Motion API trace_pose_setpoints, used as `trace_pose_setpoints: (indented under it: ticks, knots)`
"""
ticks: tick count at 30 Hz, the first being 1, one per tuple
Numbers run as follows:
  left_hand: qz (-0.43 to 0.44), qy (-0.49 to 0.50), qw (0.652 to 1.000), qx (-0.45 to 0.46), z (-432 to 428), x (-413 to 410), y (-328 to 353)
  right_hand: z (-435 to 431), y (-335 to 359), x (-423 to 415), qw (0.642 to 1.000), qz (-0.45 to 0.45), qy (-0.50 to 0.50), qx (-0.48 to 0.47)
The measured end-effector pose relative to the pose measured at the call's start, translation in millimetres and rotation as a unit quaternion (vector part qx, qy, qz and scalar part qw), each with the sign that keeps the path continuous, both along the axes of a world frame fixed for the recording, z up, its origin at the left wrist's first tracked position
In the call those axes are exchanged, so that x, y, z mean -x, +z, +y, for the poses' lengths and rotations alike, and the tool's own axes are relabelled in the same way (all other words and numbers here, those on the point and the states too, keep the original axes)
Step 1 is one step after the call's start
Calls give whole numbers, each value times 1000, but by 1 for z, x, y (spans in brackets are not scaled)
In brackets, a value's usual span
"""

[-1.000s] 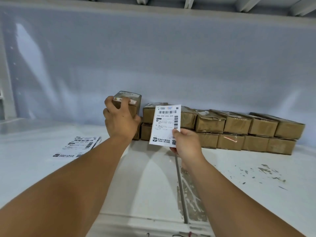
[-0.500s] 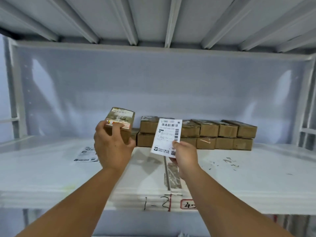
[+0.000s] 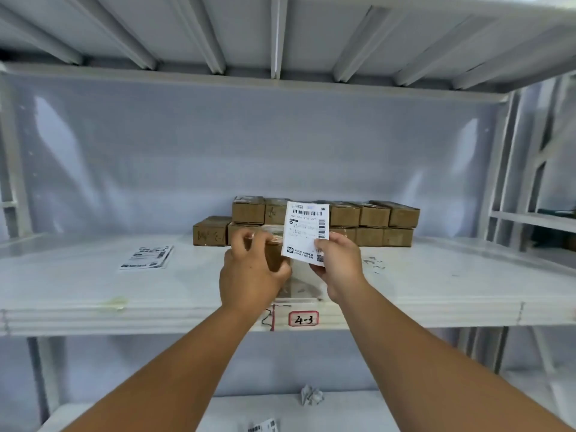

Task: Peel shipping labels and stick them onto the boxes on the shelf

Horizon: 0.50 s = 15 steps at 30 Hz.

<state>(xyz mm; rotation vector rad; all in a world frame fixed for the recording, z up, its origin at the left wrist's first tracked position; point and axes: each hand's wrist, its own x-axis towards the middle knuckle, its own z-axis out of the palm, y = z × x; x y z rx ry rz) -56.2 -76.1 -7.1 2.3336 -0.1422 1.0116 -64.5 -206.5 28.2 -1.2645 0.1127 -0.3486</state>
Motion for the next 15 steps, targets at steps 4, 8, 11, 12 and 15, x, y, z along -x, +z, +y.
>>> trace_pose_setpoints:
  ticks: [4, 8, 11, 12, 15]
  knots:
    - [101, -41, 991, -78, -26, 7, 0, -21, -10, 12, 1000, 2, 4, 27]
    - [100, -28, 984, -145, -40, 9, 0, -39, -14, 17, 1000, -1, -10, 30]
    - [33, -64, 997, -19, -45, 9, 11, -50, -12, 18, 1000, -9, -9, 26]
    - [27, -101, 992, 70, -46, 10, 19, -51, -12, 17, 999, -12, -7, 30]
    - [61, -230, 916, 323, -48, 15, 41, -52, -8, 18, 999, -18, -3, 45]
